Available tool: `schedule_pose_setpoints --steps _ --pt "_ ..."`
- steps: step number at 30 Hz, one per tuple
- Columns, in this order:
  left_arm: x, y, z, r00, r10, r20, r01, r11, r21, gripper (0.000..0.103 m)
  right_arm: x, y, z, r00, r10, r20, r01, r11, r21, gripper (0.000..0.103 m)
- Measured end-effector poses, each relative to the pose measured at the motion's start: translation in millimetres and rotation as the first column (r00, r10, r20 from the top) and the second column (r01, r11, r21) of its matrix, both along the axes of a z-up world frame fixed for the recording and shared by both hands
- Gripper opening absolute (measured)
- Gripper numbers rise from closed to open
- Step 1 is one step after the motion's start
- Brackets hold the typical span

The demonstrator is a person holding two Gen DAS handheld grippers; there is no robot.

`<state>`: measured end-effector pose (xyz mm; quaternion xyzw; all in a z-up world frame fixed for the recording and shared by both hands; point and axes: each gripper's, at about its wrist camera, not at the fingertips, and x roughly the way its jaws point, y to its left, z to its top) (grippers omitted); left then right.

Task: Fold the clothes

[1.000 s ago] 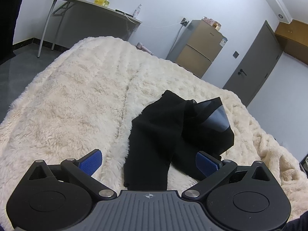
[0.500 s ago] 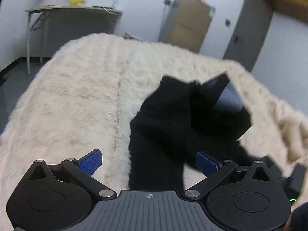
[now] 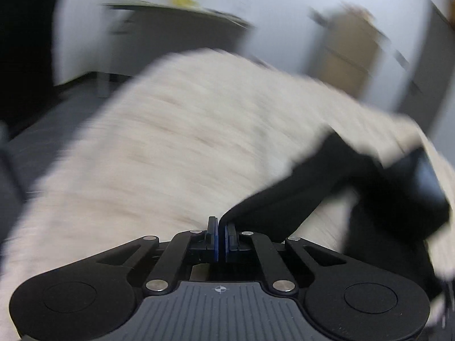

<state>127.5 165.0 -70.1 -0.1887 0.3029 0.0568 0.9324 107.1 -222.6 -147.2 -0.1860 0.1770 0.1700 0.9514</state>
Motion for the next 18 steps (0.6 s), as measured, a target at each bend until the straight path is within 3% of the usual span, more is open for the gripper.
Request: schedule_pose_setpoints --steps 3,4,6,7,8,13,15,17,18 --pt "-6.2 0.9 1.1 1.000 0.019 0.007 -0.019 1.000 0.004 0.009 2.8 1.5 7.4 0.999 -0.015 -0.041 0.015 1.000 -0.011 0.103" --pt "-7.4 -4.6 2.8 1.000 0.018 0.002 -0.018 0.999 0.035 0.015 3.9 0.5 11.8 0.998 -0.022 -0.066 0.022 1.000 -0.007 0.103" --pt "-10.1 -12.4 5.5 1.000 0.009 0.005 -0.010 0.998 0.069 0.038 -0.5 -5.7 28.2 0.995 -0.028 -0.100 0.031 0.999 0.029 0.102" --pt "-11.7 -15.0 6.6 1.000 0.003 0.012 -0.003 0.997 0.075 0.061 -7.9 -11.3 41.6 0.996 -0.035 -0.084 0.040 0.997 0.067 0.100" --pt "-14.6 -16.3 8.2 1.000 0.000 0.029 -0.002 0.997 0.075 0.076 -13.8 -14.3 49.7 0.997 -0.049 -0.057 0.054 0.995 0.088 0.100" --pt "-26.4 -19.5 24.2 0.995 -0.031 0.094 0.026 0.999 0.048 0.082 -12.8 -18.4 93.3 0.993 -0.109 0.044 0.100 0.981 0.164 0.101" --pt "-30.1 -21.9 27.1 0.993 -0.054 0.105 0.051 0.998 0.036 0.082 7.7 -11.3 105.0 0.996 -0.089 0.017 0.085 0.980 0.181 0.101" --pt "-33.4 -24.7 30.4 0.991 -0.074 0.116 0.071 0.997 0.030 0.082 42.5 2.7 105.4 0.991 -0.096 -0.096 0.112 0.976 0.186 0.101" --pt "-35.3 -26.0 32.0 0.989 -0.083 0.121 0.080 0.996 0.027 0.082 61.3 10.4 104.5 0.982 -0.101 -0.160 0.130 0.974 0.187 0.094"
